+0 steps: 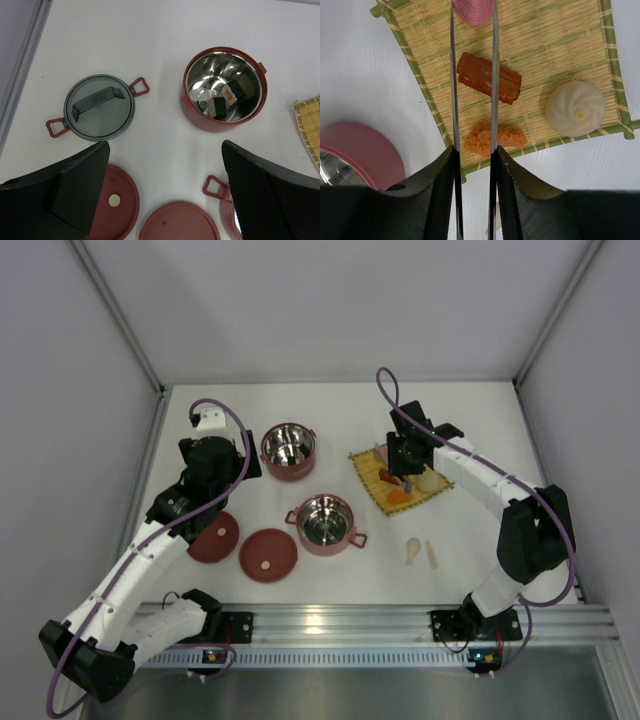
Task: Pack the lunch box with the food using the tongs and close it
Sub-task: Pick up the fake food from the plate, then place the fake food in the packing box.
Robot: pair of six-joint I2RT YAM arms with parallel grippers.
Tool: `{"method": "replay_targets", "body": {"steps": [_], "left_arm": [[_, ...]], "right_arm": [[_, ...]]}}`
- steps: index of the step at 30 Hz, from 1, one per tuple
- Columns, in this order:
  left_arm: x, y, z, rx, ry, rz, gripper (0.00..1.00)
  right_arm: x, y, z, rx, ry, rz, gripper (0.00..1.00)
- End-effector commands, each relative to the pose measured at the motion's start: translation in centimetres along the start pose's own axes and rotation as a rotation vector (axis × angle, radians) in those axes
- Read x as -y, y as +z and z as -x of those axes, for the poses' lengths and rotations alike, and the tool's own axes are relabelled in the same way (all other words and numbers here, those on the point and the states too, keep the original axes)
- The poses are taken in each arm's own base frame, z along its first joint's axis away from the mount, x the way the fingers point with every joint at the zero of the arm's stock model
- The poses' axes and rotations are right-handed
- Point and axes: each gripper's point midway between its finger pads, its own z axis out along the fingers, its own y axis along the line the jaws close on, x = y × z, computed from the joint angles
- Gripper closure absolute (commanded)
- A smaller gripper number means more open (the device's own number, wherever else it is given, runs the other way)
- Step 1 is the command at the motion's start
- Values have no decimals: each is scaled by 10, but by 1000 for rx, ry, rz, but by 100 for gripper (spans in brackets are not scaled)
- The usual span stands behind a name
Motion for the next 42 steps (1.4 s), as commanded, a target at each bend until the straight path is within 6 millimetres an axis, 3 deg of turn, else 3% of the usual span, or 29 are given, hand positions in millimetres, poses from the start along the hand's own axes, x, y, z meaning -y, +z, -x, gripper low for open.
{"method": "replay_targets", "body": {"steps": [1, 14, 22, 29, 35, 42], "left_arm": [[1, -1, 11, 31, -11, 2, 1], [0, -1, 11, 30, -11, 4, 1], [0, -1, 11, 31, -13, 4, 1], [1, 0, 11, 29, -12, 3, 1], [1, 0, 11, 28, -11, 3, 1], [0, 0, 11, 29, -11, 6, 1]], "right_arm": [[-3, -10, 22, 82, 25, 27, 70], [-5, -43, 52, 151, 21, 31, 73], [-17, -62, 64, 177, 6, 64, 73], [-57, -89, 82, 224, -34, 143, 73], [-113, -109, 89, 243, -108, 219, 72], [-182, -110, 74, 214, -193, 308, 73]]}}
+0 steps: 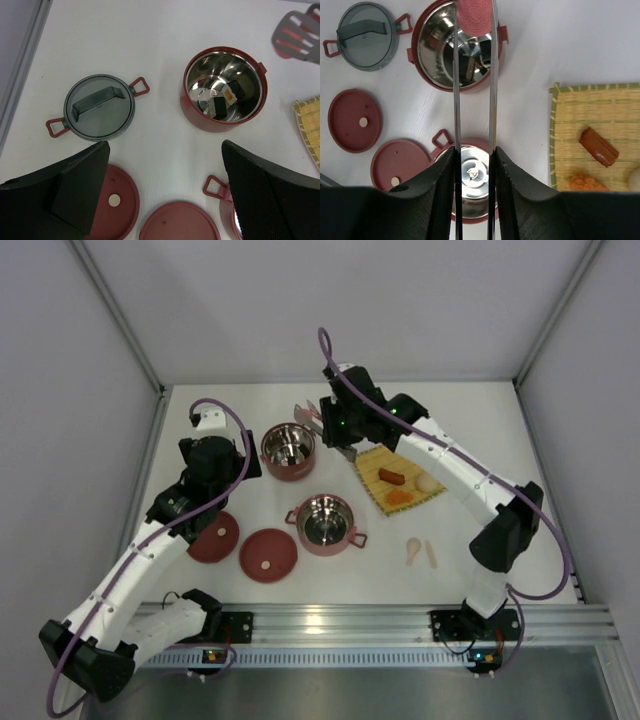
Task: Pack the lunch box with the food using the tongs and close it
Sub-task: Place the fake food in the packing box.
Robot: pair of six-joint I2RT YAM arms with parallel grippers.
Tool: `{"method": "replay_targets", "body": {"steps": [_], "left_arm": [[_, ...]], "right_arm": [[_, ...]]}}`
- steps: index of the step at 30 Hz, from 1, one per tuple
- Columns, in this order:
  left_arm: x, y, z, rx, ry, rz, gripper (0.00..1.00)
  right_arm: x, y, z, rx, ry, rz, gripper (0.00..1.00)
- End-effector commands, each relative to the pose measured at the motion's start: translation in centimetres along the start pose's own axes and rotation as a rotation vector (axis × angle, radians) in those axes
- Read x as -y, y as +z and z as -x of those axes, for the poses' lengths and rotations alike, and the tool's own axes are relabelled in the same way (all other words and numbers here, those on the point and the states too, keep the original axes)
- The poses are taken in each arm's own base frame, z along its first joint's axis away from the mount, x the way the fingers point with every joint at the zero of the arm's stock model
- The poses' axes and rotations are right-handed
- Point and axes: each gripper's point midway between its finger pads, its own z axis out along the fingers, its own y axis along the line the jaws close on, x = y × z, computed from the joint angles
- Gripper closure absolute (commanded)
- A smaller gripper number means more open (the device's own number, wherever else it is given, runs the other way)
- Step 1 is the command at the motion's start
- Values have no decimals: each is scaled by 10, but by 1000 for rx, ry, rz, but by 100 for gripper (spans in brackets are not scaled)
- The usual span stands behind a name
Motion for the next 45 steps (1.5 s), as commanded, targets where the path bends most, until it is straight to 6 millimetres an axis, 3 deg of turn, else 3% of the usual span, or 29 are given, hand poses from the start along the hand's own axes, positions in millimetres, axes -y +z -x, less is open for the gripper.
{"method": "replay_targets", "body": {"steps": [1, 4, 10, 28, 33, 37, 41, 44, 45], "left_arm": [[0, -1, 11, 30, -12, 5, 1], [-1, -1, 11, 31, -11, 9, 1], [1, -1, 11, 31, -11, 3, 1], [-1, -1, 12, 35, -13, 12, 1], [-1, -2, 12, 35, -13, 7, 1], [0, -2, 13, 36, -15, 5, 1], [0, -2, 12, 35, -15, 1, 1], [2, -3, 13, 34, -16, -6, 1], [2, -3, 14, 36, -17, -8, 1]], "right_arm": [[-30, 3, -4, -25, -20, 37, 72], [-45, 13, -13, -47, -42, 52, 72], [-50, 26, -25, -81, -52, 49, 64], [-50, 23, -24, -70, -53, 44, 55], [-35, 8, -13, -31, -47, 5, 54], [-18, -17, -4, 14, -24, -20, 54], [21, -38, -9, 36, 16, -109, 53], [60, -57, -29, 23, 71, -181, 53], [73, -67, -45, 6, 90, -202, 53]]}}
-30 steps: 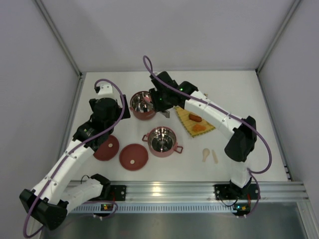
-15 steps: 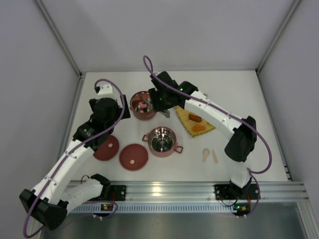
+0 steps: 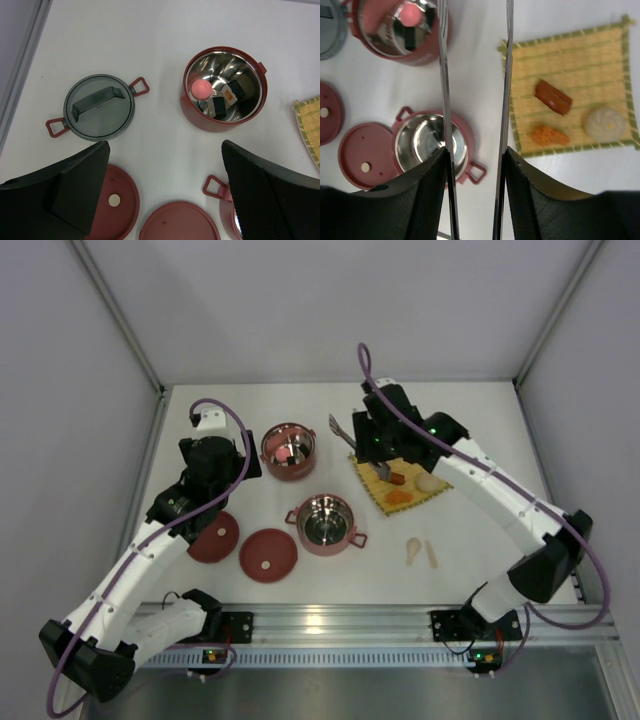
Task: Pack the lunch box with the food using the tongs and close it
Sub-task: Place the fake food in the packing box, then pick up the fake food from the plate.
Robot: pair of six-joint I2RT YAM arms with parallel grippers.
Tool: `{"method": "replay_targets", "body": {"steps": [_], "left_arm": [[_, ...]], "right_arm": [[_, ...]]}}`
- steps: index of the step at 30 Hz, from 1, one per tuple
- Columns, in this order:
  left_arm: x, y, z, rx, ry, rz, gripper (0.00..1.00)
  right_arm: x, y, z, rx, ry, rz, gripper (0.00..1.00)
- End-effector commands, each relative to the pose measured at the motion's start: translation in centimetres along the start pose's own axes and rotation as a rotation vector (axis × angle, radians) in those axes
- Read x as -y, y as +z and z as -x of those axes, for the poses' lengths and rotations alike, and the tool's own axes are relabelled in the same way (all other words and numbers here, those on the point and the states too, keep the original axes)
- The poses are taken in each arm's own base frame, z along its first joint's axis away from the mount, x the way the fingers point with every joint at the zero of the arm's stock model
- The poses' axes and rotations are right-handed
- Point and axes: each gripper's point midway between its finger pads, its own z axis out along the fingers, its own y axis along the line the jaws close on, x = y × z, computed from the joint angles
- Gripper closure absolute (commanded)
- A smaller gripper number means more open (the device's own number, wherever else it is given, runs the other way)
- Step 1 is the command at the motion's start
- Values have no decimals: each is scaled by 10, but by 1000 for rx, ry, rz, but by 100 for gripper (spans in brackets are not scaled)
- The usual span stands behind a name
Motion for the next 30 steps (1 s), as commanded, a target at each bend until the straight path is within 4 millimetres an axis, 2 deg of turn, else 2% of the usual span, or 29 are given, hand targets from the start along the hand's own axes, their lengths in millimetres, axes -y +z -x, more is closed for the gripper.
{"method": "replay_targets", "body": {"steps": [1, 7, 11, 16, 23, 30], "left_arm": [[2, -3, 14, 35, -19, -8, 1], [2, -6, 16, 45, -27, -19, 1], [3, -8, 18, 50, -33, -27, 1], [4, -9, 19, 51, -37, -37, 1], [5, -10, 19, 54, -38, -44, 1], [5, -10, 19, 54, -40, -43, 1]], "right_arm": [[55, -33, -15, 27, 95, -114, 53], [132, -64, -72, -11, 246, -299, 52], [155, -77, -97, -30, 300, -359, 50], [164, -79, -117, -64, 312, -392, 50], [169, -65, -141, -126, 303, -405, 50], [168, -45, -148, -146, 295, -382, 50]]}}
